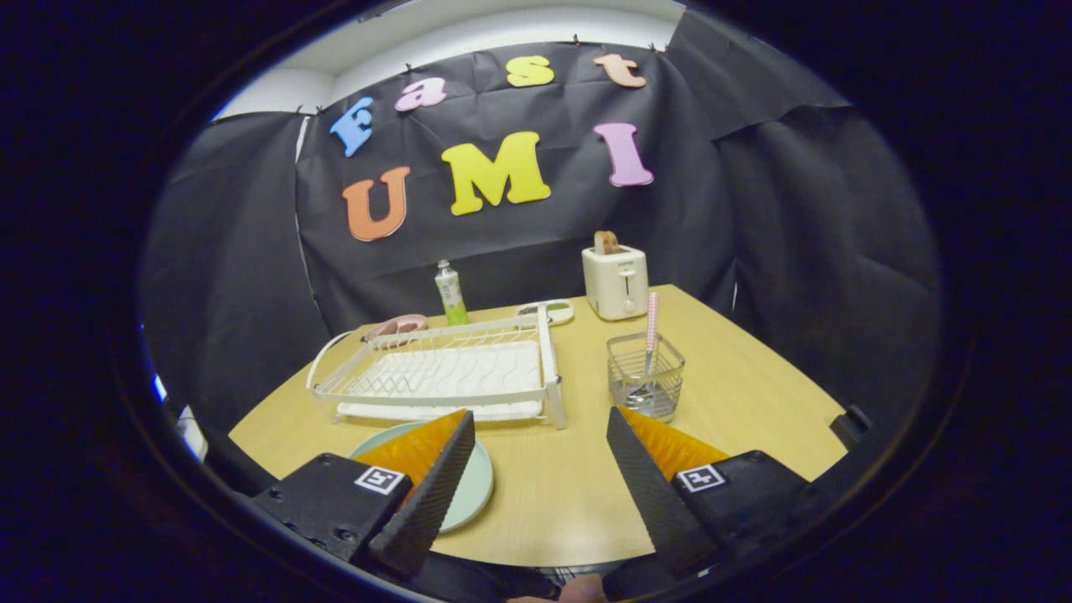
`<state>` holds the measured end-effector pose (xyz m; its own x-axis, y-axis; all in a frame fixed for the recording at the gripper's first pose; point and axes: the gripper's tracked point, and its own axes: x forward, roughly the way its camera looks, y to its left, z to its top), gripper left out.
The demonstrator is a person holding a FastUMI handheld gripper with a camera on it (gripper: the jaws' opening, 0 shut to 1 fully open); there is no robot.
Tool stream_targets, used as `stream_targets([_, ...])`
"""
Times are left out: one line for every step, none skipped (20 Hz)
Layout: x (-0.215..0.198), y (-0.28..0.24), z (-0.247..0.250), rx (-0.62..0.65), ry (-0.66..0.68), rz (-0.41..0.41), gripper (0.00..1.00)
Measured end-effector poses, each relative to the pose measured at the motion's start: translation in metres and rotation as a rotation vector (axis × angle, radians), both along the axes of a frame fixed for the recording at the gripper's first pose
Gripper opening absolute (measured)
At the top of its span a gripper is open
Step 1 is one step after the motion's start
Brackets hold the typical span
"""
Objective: Take the plate from the dish rack, then take the spoon from the basket and place it into the plate.
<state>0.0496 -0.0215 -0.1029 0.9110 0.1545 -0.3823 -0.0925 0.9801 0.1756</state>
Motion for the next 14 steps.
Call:
stream_targets([0.004,-0.014,0.006,-0.015,-0.027,-0.021,1.0])
stream_targets([0.011,-0.026,0.013,-0.026,-0.044,-0.029,1.0])
stream_targets([0.016,-0.036,0.019,-0.033,-0.061,-0.034,1.0])
stream_targets([0.027,-0.046,0.027,-0.035,-0.075,-0.044,1.0])
stream_targets([0.039,-0.057,0.034,-0.035,-0.087,-0.054,1.0])
stream_targets([0.051,-0.065,0.04,-0.035,-0.098,-0.06,1.0])
stream_targets([0.065,-0.074,0.044,-0.033,-0.104,-0.069,1.0])
stream_targets([0.08,-0.08,0.047,-0.036,-0.106,-0.069,1.0])
stream_targets([0.097,-0.086,0.045,-0.047,-0.102,-0.071,1.0])
stream_targets([0.115,-0.09,0.043,-0.06,-0.091,-0.072,1.0])
stream_targets([0.132,-0.093,0.04,-0.067,-0.082,-0.069,1.0])
stream_targets([0.148,-0.095,0.037,-0.07,-0.067,-0.068,1.0])
stream_targets([0.163,-0.097,0.03,-0.069,-0.05,-0.066,1.0])
stream_targets([0.176,-0.096,0.024,-0.063,-0.028,-0.059,1.0])
